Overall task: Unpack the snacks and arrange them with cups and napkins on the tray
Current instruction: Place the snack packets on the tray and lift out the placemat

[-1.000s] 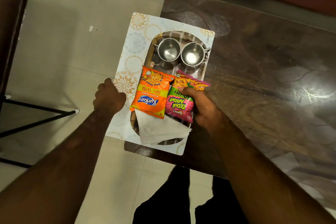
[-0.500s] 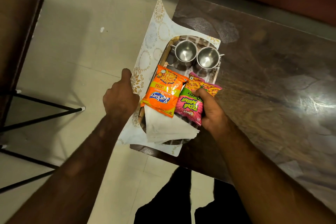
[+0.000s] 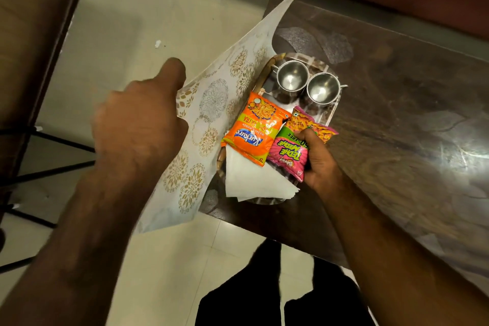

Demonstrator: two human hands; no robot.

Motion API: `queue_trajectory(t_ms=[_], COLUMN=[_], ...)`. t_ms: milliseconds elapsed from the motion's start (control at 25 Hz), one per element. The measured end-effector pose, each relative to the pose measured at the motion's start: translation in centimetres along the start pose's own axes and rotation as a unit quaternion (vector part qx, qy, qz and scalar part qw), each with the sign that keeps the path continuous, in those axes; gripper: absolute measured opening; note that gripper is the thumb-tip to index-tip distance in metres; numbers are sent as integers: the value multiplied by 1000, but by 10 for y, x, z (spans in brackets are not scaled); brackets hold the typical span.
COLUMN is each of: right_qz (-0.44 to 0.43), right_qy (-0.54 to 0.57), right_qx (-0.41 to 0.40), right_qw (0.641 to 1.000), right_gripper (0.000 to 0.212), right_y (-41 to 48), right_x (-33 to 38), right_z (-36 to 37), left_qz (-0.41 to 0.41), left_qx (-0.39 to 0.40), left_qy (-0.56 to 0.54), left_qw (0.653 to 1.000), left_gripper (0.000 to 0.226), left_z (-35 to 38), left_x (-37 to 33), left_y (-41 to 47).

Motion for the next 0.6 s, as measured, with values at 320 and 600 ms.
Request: queue_trajectory(t_ms=[320,600], right_qz=[16,18], right_qy=[-26,-72], right_qx=[8,-24], right_qw=[1000,997], right_gripper=[54,47], right_y=[-2,-1], right_x=[3,6], right_z=[0,-8], left_qz=[61,44], left_qx=[21,40], left_qy=[-41,-53], left_qw=[997,997], left_gripper=[37,42], left_z=[-51,-55], left_x=[7,50], left_y=[9,15])
Point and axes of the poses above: each hand's wrist, its own y-axis towards the middle knuckle, its own z-axis out of the palm, x = y × z, the point moved 7 cm from there along y, towards the middle knuckle, and after that the axes turned 2 degrees about -y, right-handed, at the moved point
